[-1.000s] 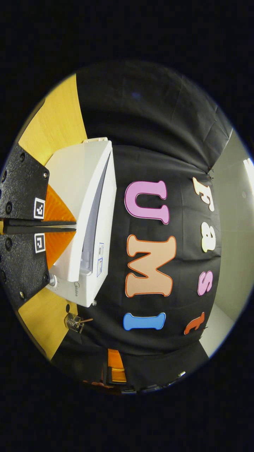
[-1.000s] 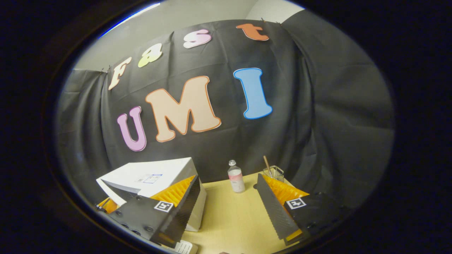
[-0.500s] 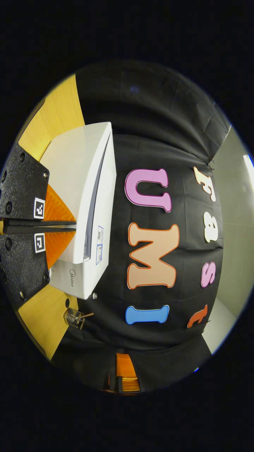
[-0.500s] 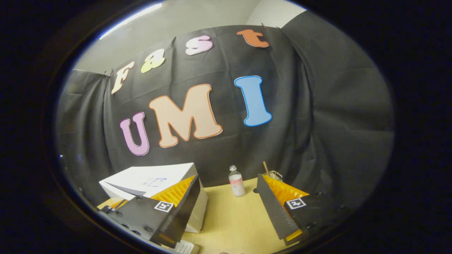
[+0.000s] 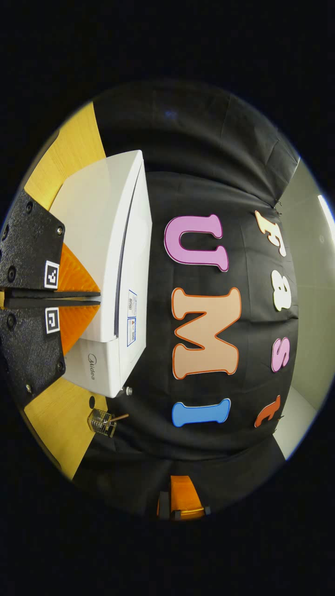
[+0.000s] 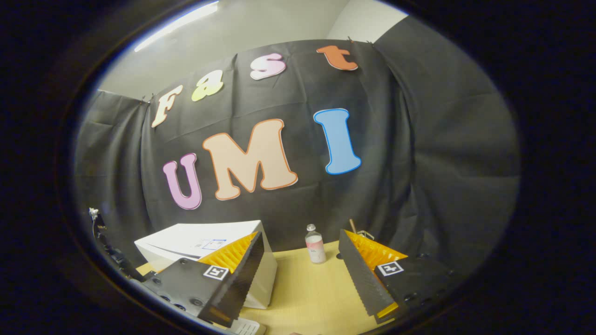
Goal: Open the microwave oven with the left hand, put the food in, and close the microwave oven.
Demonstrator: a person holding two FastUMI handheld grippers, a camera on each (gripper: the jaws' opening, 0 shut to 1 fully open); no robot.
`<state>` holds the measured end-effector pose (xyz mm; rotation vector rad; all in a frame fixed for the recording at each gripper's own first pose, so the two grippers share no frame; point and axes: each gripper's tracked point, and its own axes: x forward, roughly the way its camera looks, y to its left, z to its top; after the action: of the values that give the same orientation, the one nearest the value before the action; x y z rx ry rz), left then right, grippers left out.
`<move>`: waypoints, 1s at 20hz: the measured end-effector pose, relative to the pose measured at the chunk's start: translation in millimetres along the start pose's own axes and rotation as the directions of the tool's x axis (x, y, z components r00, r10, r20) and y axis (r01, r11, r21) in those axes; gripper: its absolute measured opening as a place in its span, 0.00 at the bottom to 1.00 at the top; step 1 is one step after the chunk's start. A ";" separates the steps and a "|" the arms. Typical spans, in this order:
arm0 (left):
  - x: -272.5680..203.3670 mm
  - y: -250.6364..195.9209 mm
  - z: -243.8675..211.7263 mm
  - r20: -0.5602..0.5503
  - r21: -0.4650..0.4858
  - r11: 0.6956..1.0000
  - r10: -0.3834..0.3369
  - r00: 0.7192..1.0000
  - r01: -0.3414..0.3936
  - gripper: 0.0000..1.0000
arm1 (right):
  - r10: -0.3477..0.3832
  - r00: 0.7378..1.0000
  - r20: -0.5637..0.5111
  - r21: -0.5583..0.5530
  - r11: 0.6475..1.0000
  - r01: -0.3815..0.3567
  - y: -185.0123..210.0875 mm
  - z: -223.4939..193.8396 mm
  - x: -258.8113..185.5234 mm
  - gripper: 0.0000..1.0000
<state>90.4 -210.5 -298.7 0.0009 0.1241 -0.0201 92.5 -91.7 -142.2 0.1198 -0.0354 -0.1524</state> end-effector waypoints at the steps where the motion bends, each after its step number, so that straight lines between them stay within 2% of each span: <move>1: -0.3 0.2 0.2 0.004 -0.002 1.000 0.003 1.000 -0.003 0.00 | 0.001 1.000 0.003 -0.008 1.000 -0.001 1.1 0.3 -2.0 0.91; 7: 1.7 -0.5 1.3 0.010 -0.005 1.000 -0.009 1.000 0.009 0.01 | 0.060 0.998 -0.004 0.003 0.998 -0.060 24.2 -1.5 -6.5 0.92; 12: 2.6 -1.7 -0.4 0.005 0.018 1.000 -0.004 1.000 0.004 0.01 | 0.087 0.996 -0.014 -0.026 0.996 -0.087 38.5 -5.7 -7.7 0.91; 18: 8.2 -3.6 5.1 0.048 0.006 0.999 -0.031 0.998 0.031 0.01 | 0.107 0.994 -0.026 -0.041 0.993 -0.108 47.5 -9.4 -7.4 0.91; 19: 6.4 -2.1 -5.4 -0.010 0.000 1.000 -0.021 1.000 0.021 0.01 | 0.107 0.994 -0.026 -0.044 0.993 -0.108 47.8 -9.5 -8.0 0.91; 20: 6.4 -1.4 -1.3 0.035 -0.009 1.000 -0.016 0.999 0.016 0.00 | 0.110 0.994 -0.023 -0.044 0.993 -0.111 48.6 -9.7 -8.9 0.91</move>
<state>96.5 -212.0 -300.8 -0.0097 0.0893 -0.0357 91.4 -41.5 -146.1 0.0739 -0.0176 -0.0408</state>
